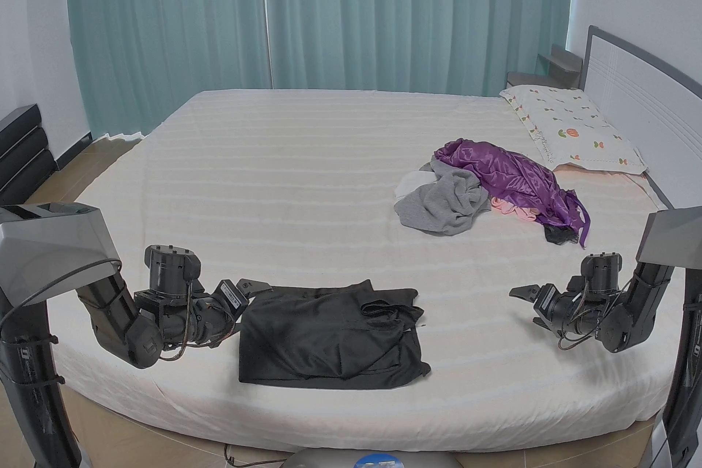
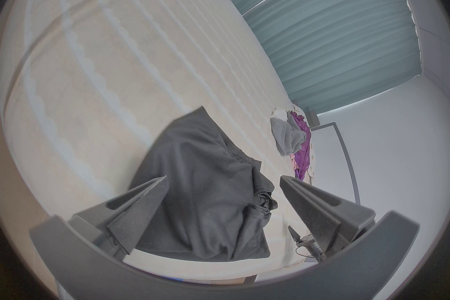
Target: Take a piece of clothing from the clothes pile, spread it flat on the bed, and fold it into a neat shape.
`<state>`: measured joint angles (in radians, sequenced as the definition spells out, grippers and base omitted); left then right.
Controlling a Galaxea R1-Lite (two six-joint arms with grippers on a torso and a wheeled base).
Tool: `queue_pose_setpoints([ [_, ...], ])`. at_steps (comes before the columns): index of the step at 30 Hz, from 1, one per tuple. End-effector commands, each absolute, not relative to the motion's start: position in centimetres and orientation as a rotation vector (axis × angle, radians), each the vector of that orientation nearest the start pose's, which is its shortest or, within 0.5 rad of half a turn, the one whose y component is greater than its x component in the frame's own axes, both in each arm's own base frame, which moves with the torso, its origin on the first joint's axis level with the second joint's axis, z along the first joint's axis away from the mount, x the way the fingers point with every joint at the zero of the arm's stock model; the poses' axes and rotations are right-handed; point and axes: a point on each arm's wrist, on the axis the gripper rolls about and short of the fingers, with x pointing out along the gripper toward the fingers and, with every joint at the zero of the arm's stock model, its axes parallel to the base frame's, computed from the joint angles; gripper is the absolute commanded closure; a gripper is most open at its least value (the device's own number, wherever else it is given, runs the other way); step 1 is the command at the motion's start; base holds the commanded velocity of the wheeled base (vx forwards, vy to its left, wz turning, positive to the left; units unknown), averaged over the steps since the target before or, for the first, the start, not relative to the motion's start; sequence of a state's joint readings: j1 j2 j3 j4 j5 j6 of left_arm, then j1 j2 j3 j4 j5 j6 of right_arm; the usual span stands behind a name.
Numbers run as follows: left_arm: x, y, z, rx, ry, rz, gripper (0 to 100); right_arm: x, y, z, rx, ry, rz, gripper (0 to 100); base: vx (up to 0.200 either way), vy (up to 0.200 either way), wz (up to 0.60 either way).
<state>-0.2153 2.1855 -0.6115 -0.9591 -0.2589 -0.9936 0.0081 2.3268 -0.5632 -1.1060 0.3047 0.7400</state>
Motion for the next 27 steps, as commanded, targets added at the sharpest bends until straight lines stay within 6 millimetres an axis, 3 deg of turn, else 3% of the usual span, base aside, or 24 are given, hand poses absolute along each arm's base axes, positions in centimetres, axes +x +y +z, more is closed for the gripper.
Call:
queue_pose_setpoints([
  [1,32.3,-7.7,1.1,-0.956,0.798,-0.112,0,31.9,2.8,-1.4,0.791,0.737,0.106,0,0.0,0.2,0.0],
  [6,32.2,-7.8,1.0,-0.952,0.8,-0.113,0,30.9,5.1,-0.5,0.743,0.732,0.123,0,0.0,0.2,0.0],
  [8,32.2,-7.8,1.0,-0.952,0.8,-0.113,0,30.5,6.5,0.8,0.709,0.697,0.125,0,0.0,0.2,0.0],
  [12,32.2,-7.8,1.0,-0.952,0.8,-0.113,0,29.7,9.5,1.5,0.654,0.704,0.167,0,0.0,0.2,0.0],
  [13,32.3,-7.8,1.0,-0.95,0.801,-0.115,0,29.4,11.0,1.6,0.621,0.711,0.178,0,0.0,0.2,0.0],
  [16,32.3,-7.9,0.9,-0.947,0.801,-0.114,0,29.8,13.1,2.2,0.536,0.719,0.187,0,0.0,0.2,0.0],
  [21,32.3,-8.0,0.7,-0.944,0.802,-0.106,0,30.7,16.3,2.2,0.436,0.805,0.218,0,0.0,0.0,0.0],
  [27,32.1,-7.9,0.6,-0.943,0.793,-0.11,0,31.7,18.6,1.1,0.36,0.858,0.229,0,0.0,0.0,0.0],
])
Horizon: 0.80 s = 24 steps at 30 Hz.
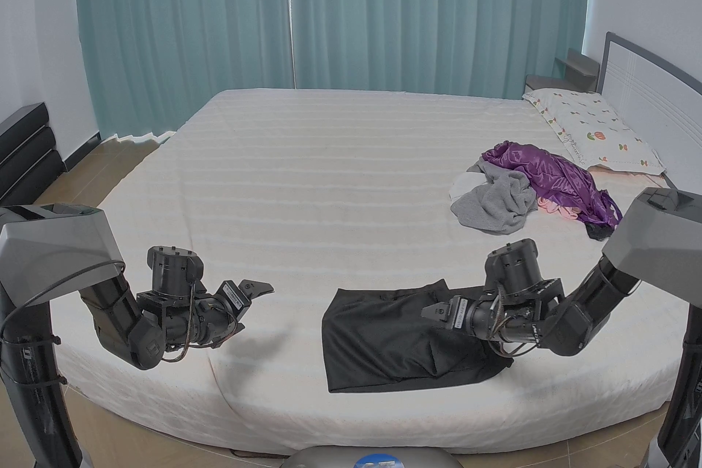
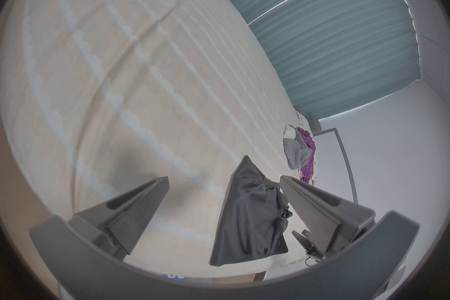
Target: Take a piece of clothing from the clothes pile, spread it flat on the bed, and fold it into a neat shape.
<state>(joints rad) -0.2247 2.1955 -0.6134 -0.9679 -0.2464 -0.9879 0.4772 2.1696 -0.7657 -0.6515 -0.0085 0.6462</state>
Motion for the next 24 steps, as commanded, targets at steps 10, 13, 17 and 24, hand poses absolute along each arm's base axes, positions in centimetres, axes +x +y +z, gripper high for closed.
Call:
queue_pose_setpoints([
  [10,31.9,-7.9,0.5,-0.944,0.766,-0.125,0,33.3,18.1,-1.7,0.149,0.957,0.127,0,0.0,0.0,0.0],
  [13,31.8,-7.8,0.4,-0.942,0.769,-0.125,0,33.2,18.0,-1.1,0.142,0.955,0.121,0,0.0,0.0,0.0],
  [17,31.8,-7.8,0.4,-0.942,0.77,-0.125,0,33.3,17.7,-0.6,0.149,0.947,0.114,100,0.0,0.0,0.0],
  [24,31.8,-7.8,0.4,-0.941,0.77,-0.125,0,31.9,16.8,1.2,0.145,0.965,0.105,100,0.0,0.0,0.0],
])
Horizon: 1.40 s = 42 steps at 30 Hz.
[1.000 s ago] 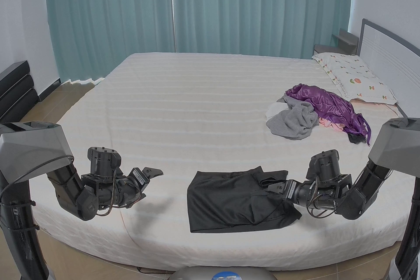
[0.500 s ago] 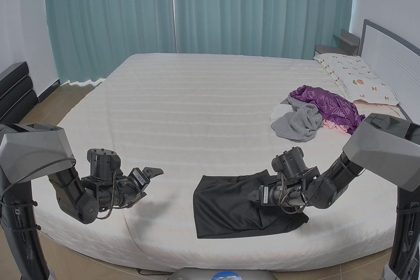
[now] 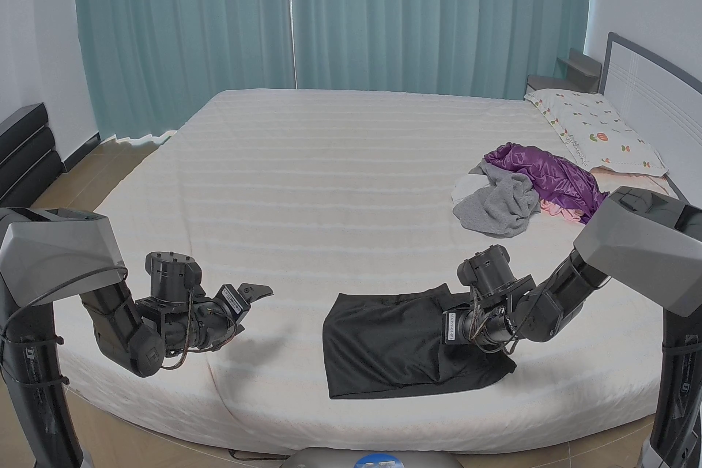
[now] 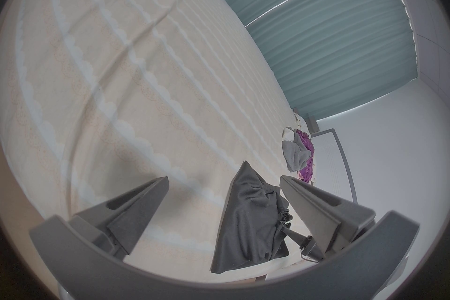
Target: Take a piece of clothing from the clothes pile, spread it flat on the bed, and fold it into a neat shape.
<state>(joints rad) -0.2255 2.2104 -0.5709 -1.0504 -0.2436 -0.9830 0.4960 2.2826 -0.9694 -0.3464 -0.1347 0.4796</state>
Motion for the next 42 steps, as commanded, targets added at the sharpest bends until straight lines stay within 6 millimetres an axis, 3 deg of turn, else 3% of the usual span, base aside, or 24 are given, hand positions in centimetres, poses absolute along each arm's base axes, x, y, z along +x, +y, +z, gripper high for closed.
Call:
queue_pose_setpoints([
  [1,31.7,-7.8,0.4,-0.941,0.772,-0.124,0,31.6,16.6,1.4,0.146,0.971,0.1,100,0.0,0.0,0.0],
  [12,31.7,-7.8,0.4,-0.94,0.771,-0.123,0,29.1,13.5,2.3,0.166,1.007,0.04,100,0.0,0.0,0.0],
  [27,31.6,-7.8,0.3,-0.937,0.777,-0.122,0,26.3,10.5,0.5,0.166,1.057,-0.026,100,0.0,0.0,0.0],
  [28,31.6,-7.8,0.3,-0.937,0.775,-0.122,0,26.3,10.4,0.5,0.166,1.058,-0.028,0,0.0,0.0,0.0],
  [36,31.6,-7.8,0.3,-0.934,0.767,-0.104,0,25.9,10.0,2.8,0.281,0.947,-0.029,0,0.0,0.0,0.0],
  [42,30.6,-7.5,0.0,-0.934,0.779,-0.062,0,29.0,12.2,4.7,0.495,0.886,0.079,0,0.0,0.0,0.0],
])
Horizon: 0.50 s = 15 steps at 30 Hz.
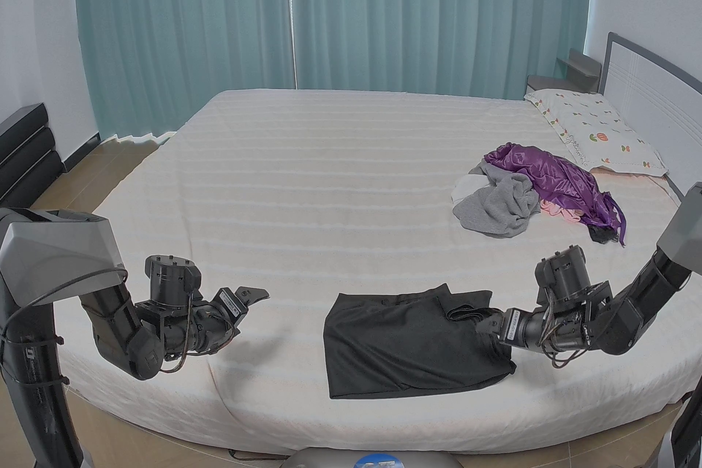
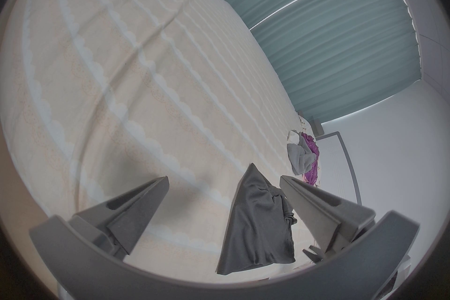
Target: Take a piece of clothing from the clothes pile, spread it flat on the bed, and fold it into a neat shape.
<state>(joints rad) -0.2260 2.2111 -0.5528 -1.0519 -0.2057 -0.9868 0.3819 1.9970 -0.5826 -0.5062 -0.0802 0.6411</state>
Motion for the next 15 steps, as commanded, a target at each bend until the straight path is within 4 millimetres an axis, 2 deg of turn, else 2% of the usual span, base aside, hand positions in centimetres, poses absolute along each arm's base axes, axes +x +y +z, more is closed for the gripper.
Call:
queue_pose_setpoints([
  [1,30.1,-7.4,-0.1,-0.935,0.785,-0.058,0,29.7,12.8,4.4,0.514,0.898,0.102,0,0.0,0.0,0.0],
  [11,29.6,-7.3,-0.2,-0.941,0.744,-0.081,0,33.5,15.5,-1.0,0.626,0.979,0.064,0,0.0,0.0,0.0],
  [15,29.3,-7.1,-0.2,-0.943,0.748,-0.074,0,33.7,16.1,-0.8,0.632,0.954,0.089,0,0.0,0.0,0.0],
])
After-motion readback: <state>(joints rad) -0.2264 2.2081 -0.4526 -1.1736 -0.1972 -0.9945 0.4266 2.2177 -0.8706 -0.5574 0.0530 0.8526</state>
